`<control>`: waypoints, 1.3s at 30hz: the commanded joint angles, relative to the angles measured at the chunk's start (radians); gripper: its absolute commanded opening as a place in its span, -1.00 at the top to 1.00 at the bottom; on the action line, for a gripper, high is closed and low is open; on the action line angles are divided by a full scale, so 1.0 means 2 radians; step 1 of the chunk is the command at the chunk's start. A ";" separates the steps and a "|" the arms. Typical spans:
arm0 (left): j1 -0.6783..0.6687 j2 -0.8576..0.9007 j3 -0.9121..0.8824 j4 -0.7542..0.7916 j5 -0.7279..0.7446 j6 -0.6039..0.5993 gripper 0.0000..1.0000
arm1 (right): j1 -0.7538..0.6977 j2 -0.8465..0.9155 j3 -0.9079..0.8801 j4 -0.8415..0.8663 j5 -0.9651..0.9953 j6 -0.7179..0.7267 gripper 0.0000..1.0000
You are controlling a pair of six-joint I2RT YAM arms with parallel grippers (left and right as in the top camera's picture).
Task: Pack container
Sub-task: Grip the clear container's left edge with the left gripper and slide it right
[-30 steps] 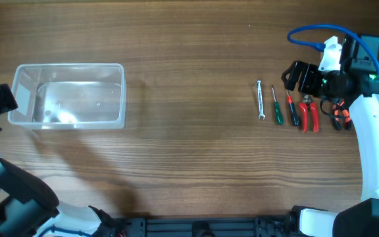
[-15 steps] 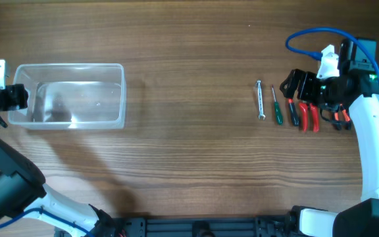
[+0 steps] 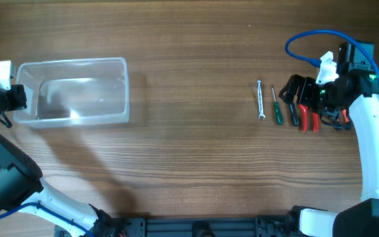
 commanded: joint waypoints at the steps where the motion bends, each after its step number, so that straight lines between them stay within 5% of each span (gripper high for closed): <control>1: -0.006 -0.004 0.006 -0.011 0.005 -0.020 0.92 | -0.001 0.004 0.011 0.008 0.003 0.006 -0.99; 6: -0.047 -0.050 0.006 -0.041 0.010 -0.102 0.92 | -0.001 0.004 0.011 0.034 0.003 0.006 -0.99; 14: -0.252 -0.165 0.006 -0.101 -0.030 -0.243 0.92 | -0.001 0.004 0.011 0.094 0.003 0.006 -0.99; 20: -0.414 -0.159 0.006 -0.147 -0.101 -0.365 0.92 | -0.001 0.004 0.011 0.126 0.004 0.002 -0.99; 29: -0.509 -0.136 -0.017 -0.179 -0.207 -0.543 0.92 | -0.001 0.004 0.011 0.162 0.007 0.002 -1.00; 33: -0.503 -0.113 -0.050 -0.172 -0.229 -0.554 0.92 | -0.001 0.004 0.011 0.172 0.009 0.002 -0.99; 39: -0.494 -0.064 -0.086 -0.138 -0.228 -0.494 0.92 | -0.001 0.004 0.011 0.180 0.009 0.002 -0.99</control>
